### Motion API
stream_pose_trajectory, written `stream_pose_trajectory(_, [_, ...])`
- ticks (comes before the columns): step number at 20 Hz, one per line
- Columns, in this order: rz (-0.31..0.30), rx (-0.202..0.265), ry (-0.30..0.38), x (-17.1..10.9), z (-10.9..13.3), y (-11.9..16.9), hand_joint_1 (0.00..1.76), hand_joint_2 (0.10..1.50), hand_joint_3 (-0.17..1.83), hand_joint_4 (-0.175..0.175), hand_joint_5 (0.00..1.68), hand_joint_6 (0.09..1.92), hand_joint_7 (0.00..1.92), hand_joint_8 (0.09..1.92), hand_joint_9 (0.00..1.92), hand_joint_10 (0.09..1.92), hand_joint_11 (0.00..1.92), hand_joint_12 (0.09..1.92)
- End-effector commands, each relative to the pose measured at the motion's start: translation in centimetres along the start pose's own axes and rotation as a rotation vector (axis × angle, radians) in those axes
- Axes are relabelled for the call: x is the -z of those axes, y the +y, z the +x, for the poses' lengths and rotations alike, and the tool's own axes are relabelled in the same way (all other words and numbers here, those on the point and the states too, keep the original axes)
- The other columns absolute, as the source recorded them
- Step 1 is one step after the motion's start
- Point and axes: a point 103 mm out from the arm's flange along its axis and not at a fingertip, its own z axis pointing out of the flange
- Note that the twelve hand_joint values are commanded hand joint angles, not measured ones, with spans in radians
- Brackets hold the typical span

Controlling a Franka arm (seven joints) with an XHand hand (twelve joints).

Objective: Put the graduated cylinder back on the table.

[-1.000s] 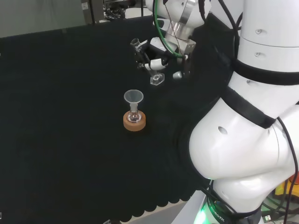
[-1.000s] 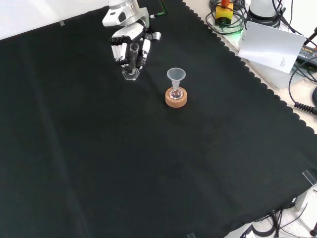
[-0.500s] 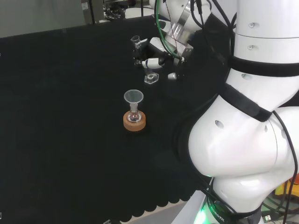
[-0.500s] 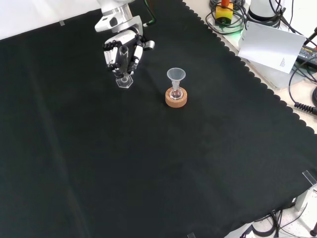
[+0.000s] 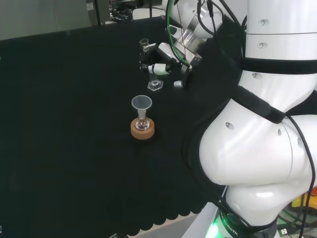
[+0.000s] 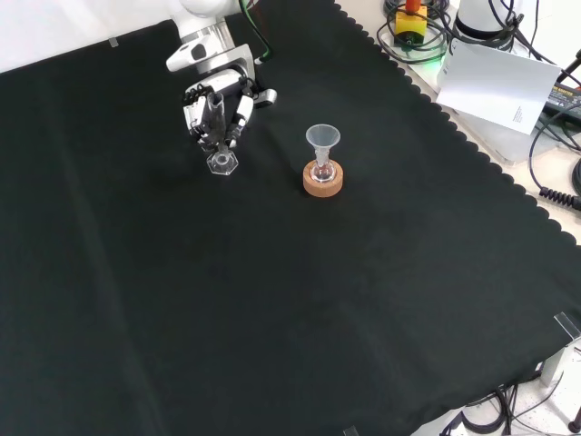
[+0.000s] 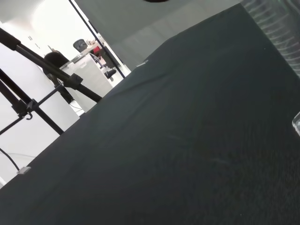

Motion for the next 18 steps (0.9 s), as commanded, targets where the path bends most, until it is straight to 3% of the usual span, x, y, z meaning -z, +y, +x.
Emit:
stream_pose_trajectory(1, [-0.03,-0.004,0.061,-1.3,-1.0,0.3,1.1,1.16,-0.03,-0.095,0.94,1.1,1.19,0.33,1.41,0.09,1.32,0.7])
stream_pose_trajectory(18, [-0.054,-0.041,0.089,-2.9,-2.5,-0.5,1.1,1.18,-0.06,-0.089,0.92,1.13,1.05,0.42,1.33,0.09,1.2,0.79])
